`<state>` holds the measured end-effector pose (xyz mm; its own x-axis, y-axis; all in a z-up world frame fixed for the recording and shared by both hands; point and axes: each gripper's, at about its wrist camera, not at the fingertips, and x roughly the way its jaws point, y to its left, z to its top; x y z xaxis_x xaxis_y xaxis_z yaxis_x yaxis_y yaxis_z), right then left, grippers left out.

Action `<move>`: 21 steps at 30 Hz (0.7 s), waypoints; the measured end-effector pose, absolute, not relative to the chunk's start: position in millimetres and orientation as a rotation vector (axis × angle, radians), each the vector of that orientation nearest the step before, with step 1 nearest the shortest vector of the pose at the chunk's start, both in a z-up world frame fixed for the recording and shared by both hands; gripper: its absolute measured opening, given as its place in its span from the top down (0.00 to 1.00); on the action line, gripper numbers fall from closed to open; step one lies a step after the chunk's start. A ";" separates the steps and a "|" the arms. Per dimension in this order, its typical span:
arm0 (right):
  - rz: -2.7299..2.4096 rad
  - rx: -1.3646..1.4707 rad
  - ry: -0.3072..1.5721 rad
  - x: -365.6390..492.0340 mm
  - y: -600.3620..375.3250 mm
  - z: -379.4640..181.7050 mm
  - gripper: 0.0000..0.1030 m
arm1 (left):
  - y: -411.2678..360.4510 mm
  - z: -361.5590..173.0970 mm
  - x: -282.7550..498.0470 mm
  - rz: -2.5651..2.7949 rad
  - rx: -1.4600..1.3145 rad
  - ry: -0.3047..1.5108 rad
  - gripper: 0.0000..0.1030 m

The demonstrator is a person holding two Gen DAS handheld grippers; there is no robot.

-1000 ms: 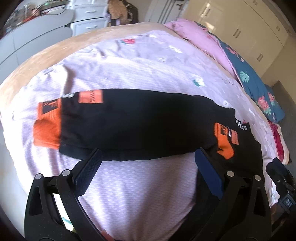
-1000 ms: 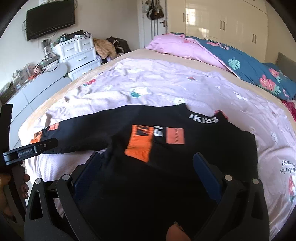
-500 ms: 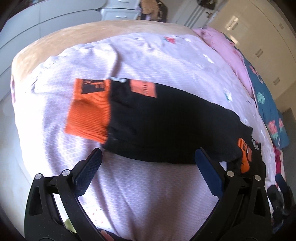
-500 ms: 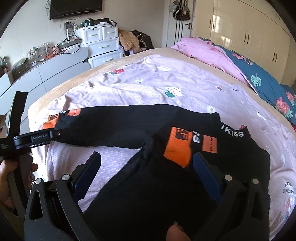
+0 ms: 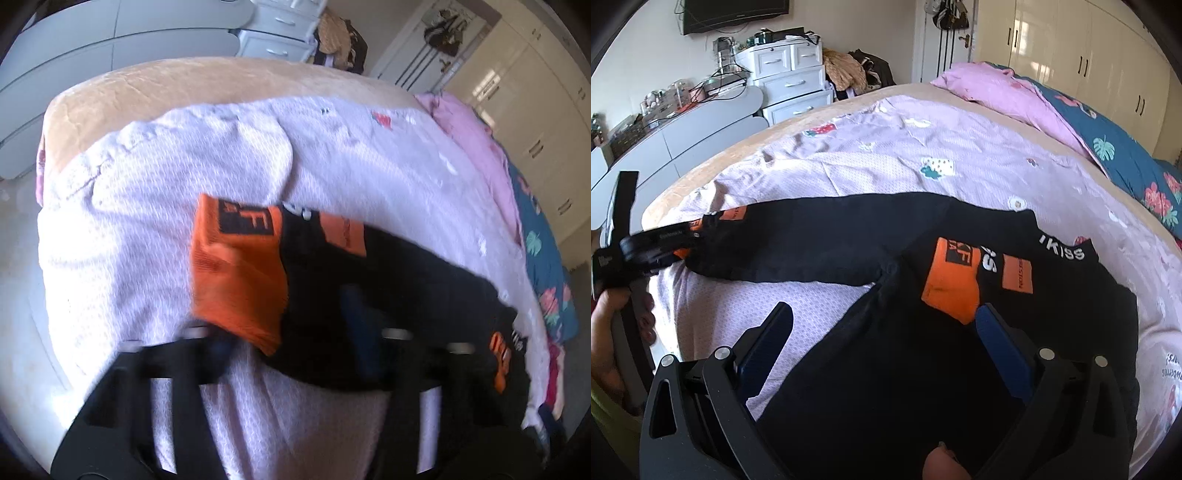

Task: Fold small clothes
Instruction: 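Grasp the other sleeve's orange cuff with the left tool and lift it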

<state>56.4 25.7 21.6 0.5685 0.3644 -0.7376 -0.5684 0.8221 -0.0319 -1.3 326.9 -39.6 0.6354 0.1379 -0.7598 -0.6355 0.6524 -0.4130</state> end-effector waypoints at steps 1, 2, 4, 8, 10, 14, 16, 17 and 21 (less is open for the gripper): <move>0.553 -0.276 0.798 57.7 24.2 20.5 0.04 | 328.9 -36.4 -3.0 0.491 -0.742 0.744 0.89; 0.548 -0.271 0.801 58.9 21.9 19.7 0.04 | 330.7 -31.3 -6.1 0.478 -0.754 0.715 0.91; 0.542 -0.264 0.805 60.5 17.0 18.4 0.04 | 331.7 -19.8 -11.5 0.456 -0.760 0.668 0.92; 0.523 -0.234 0.811 64.6 5.5 18.4 0.04 | 325.9 8.1 -14.3 0.415 -0.720 0.615 0.95; 0.511 -0.211 0.815 67.2 -1.8 19.2 0.04 | 319.6 20.4 -12.7 0.408 -0.694 0.594 0.95; 0.497 -0.180 0.814 68.2 -14.2 22.8 0.04 | 308.4 45.1 -4.8 0.362 -0.665 0.558 0.96; 0.486 -0.160 0.809 69.1 -22.2 26.1 0.04 | 301.5 55.4 1.5 0.343 -0.652 0.541 0.96; 0.479 -0.145 0.806 69.8 -27.7 27.9 0.04 | 296.7 62.4 5.7 0.329 -0.645 0.534 0.96; 0.451 -0.099 0.802 72.5 -47.0 33.3 0.04 | 279.0 80.9 22.2 0.288 -0.619 0.513 0.98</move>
